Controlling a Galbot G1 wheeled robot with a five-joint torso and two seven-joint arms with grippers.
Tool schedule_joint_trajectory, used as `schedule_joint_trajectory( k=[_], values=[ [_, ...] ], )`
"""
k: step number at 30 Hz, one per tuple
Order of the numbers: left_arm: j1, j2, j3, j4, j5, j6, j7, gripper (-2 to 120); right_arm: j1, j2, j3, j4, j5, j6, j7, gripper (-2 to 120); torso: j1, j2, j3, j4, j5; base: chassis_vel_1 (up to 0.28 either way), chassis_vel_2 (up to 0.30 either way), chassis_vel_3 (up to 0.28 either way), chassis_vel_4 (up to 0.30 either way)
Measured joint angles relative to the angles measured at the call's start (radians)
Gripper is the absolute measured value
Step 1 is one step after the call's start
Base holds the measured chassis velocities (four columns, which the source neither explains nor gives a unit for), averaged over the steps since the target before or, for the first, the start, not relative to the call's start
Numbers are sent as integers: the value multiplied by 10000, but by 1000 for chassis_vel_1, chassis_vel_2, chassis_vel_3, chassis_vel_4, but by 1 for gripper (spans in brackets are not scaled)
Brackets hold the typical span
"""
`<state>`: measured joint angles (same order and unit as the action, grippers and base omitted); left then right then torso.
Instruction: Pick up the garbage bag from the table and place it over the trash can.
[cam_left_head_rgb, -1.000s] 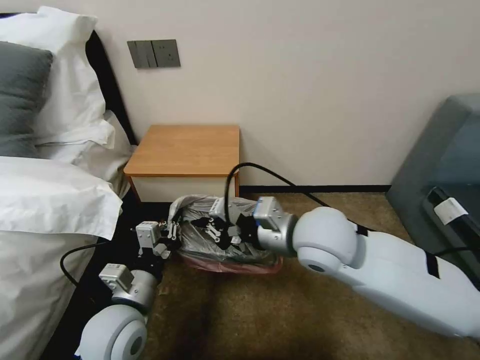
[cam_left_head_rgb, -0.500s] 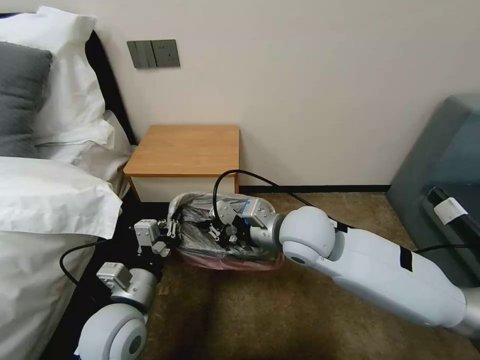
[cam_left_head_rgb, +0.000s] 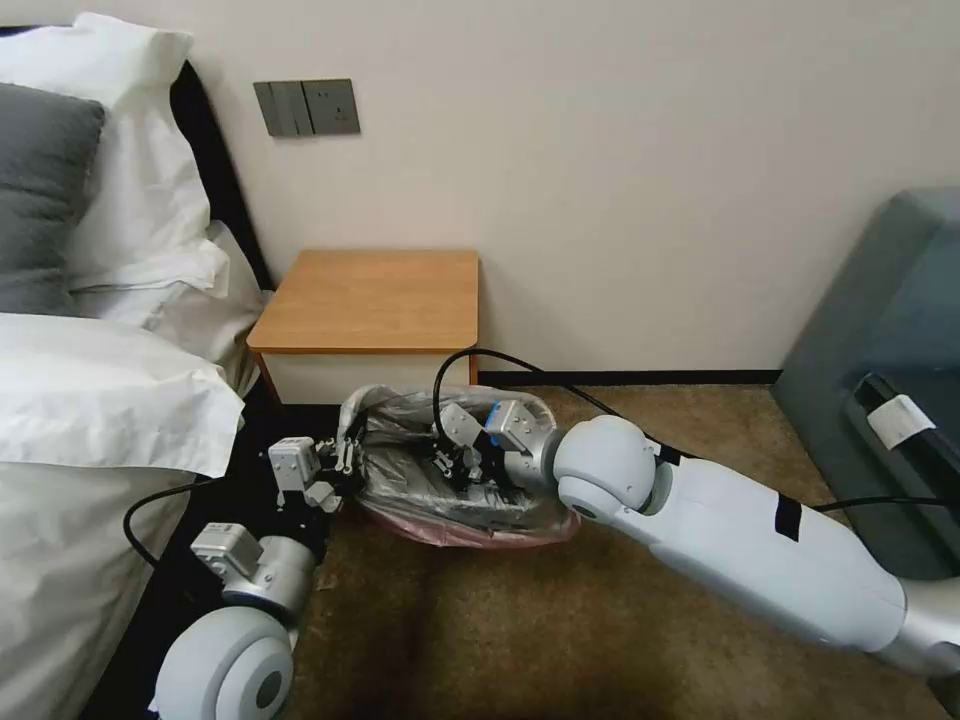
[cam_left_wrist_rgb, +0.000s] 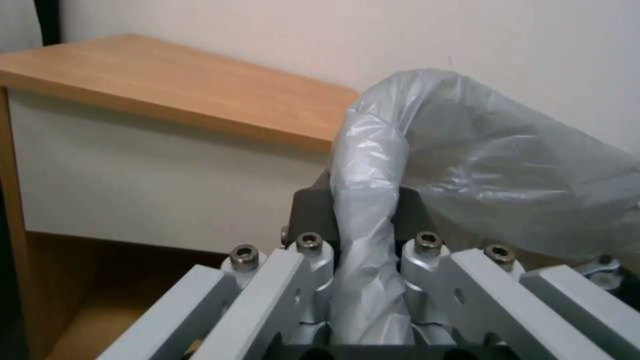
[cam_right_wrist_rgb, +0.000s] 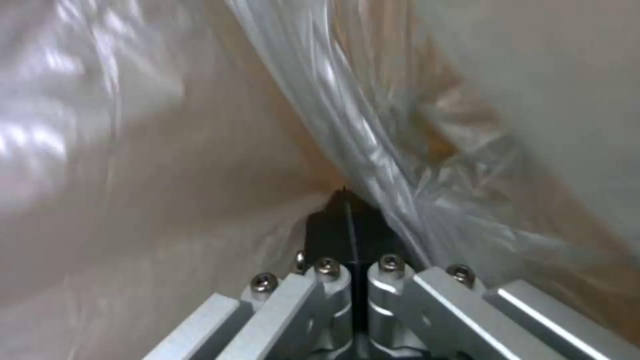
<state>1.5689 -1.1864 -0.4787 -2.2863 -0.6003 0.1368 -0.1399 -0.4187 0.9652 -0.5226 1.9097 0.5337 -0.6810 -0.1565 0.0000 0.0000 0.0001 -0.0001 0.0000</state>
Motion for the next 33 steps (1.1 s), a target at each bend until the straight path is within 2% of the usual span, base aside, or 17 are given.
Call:
schedule_joint_trajectory(
  k=[17,33],
  values=[
    [-86,-7,-4,-8,-42,34,152,8,347,286,-717,-560,-1800,-243,-314,0,0,0,-1,1,0,0,0,0,0],
    [-149,-57,49,-7,109,34,436,8,863,712,-1135,-1323,-2268,-498,-427,0,0,0,0,1,0,0,0,0,0]
  ],
)
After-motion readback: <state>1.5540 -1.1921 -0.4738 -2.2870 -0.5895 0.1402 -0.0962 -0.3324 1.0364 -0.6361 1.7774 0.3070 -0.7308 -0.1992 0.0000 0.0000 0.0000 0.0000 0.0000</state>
